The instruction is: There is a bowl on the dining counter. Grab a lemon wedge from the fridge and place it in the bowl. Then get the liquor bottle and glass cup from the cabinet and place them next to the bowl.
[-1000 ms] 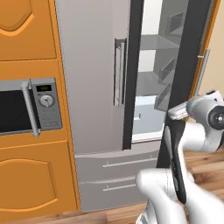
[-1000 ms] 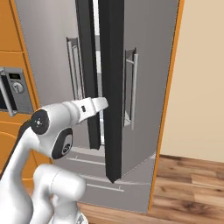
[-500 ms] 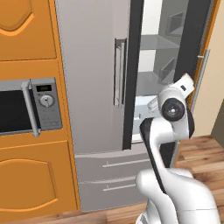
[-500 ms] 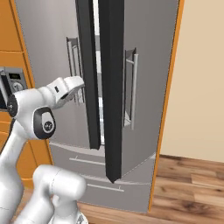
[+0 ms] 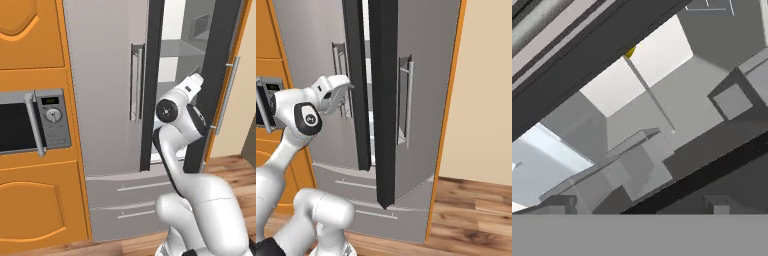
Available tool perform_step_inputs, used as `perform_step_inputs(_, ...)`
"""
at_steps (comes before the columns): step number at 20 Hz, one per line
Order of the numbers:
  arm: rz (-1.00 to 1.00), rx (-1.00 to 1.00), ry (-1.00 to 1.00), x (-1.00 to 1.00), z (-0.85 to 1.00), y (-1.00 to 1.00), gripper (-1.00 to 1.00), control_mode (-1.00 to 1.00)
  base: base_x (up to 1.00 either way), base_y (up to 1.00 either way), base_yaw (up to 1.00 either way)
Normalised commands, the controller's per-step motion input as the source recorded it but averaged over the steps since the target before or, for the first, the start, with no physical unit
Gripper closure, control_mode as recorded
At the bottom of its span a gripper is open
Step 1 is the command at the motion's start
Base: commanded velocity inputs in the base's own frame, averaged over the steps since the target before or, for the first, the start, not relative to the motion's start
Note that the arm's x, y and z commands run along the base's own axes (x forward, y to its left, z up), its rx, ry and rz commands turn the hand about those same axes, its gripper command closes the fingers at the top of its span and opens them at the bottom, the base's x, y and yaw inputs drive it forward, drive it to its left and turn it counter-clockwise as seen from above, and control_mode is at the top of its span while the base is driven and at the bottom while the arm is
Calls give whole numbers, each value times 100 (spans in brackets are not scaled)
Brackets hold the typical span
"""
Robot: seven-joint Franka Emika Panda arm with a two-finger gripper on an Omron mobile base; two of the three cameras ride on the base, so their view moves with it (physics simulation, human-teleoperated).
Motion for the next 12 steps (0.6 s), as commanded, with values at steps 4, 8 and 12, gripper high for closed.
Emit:
perform_step_inputs(4, -11, -3, 13, 58, 0, -3, -100, -100, 0, 0, 0)
perform_step_inputs(8, -9, 0, 13, 30, 0, -37, -100, -100, 0, 0, 0)
perform_step_inputs(12, -8, 0, 12, 20, 0, -56, -100, -100, 0, 0, 0)
